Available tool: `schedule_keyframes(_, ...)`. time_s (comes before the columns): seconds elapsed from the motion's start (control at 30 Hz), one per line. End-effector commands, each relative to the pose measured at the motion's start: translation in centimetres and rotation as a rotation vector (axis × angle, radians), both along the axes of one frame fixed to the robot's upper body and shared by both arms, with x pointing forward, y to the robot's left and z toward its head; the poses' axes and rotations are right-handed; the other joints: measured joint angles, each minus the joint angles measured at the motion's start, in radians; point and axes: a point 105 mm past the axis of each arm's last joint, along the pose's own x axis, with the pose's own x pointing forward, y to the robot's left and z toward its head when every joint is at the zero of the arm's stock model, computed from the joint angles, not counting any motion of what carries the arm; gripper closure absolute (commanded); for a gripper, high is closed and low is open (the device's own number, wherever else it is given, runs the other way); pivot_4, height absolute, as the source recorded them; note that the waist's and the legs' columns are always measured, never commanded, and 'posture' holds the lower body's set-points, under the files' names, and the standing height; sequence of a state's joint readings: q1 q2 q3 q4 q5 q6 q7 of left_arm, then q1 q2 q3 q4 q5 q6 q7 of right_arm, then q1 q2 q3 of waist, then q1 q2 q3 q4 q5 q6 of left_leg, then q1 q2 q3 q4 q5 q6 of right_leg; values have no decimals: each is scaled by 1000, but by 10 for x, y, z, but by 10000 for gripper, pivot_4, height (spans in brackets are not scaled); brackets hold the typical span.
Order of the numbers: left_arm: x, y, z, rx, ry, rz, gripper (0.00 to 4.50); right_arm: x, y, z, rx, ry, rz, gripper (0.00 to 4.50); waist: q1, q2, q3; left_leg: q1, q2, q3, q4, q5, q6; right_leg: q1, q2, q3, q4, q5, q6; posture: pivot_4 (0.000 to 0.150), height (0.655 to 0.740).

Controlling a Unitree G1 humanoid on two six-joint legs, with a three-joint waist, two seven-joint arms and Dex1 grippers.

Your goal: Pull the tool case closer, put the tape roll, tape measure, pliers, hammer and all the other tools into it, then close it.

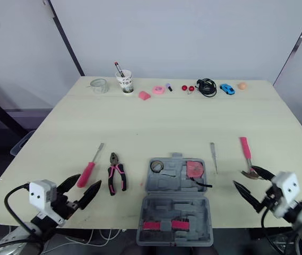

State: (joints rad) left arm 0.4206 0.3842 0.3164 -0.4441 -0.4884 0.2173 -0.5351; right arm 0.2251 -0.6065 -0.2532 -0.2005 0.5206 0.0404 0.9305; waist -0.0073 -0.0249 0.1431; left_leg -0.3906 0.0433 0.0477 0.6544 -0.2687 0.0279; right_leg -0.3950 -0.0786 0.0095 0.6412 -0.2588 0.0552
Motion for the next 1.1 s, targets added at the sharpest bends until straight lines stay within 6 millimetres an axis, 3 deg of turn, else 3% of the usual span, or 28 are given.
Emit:
schedule_keyframes(0.03, 11, -7, 7, 15, -17, 96, 0, 2, 31, 17, 2, -20, 191, 379, 1, 0, 0, 0, -2, 0, 0, 0, 0, 0, 1, 0, 0, 0, 0, 1500, 7400)
schedule_keyframes(0.13, 17, -9, 6, 22, -9, 175, 0, 6, 49, 25, -14, -31, 293, 379, 5, -1, 0, -1, -3, -3, 0, 0, 0, 0, 3, 0, 0, 0, 1, 1500, 7400)
schedule_keyframes(0.43, 36, -23, -1, 28, 63, 306, 0, 18, 75, 39, -38, -89, 419, 379, 8, -1, 0, -1, -3, -5, 3, 0, 0, 2, 6, 2, 1, 3, 4, 1500, 7400)
schedule_keyframes(0.6, 40, -22, -12, 43, 135, 342, 0, 17, 85, 44, -22, -108, 433, 379, 8, -1, 0, -2, -3, -6, 4, 0, 0, 2, 7, 2, 1, 3, 5, 1500, 7400)
schedule_keyframes(0.73, 56, -23, -22, 99, 191, 397, 0, 15, 88, 47, -32, -112, 437, 379, 17, -1, 0, -2, -3, -7, 5, 0, 0, 3, 7, 1, 1, 3, 5, 1500, 7400)
schedule_keyframes(1.1, 81, -41, -24, 92, 229, 385, 0, 12, 93, 49, -39, -101, 426, 379, 20, -1, 0, -4, -3, -10, 9, 0, 0, 3, 7, 0, 2, 3, 5, 1500, 7400)
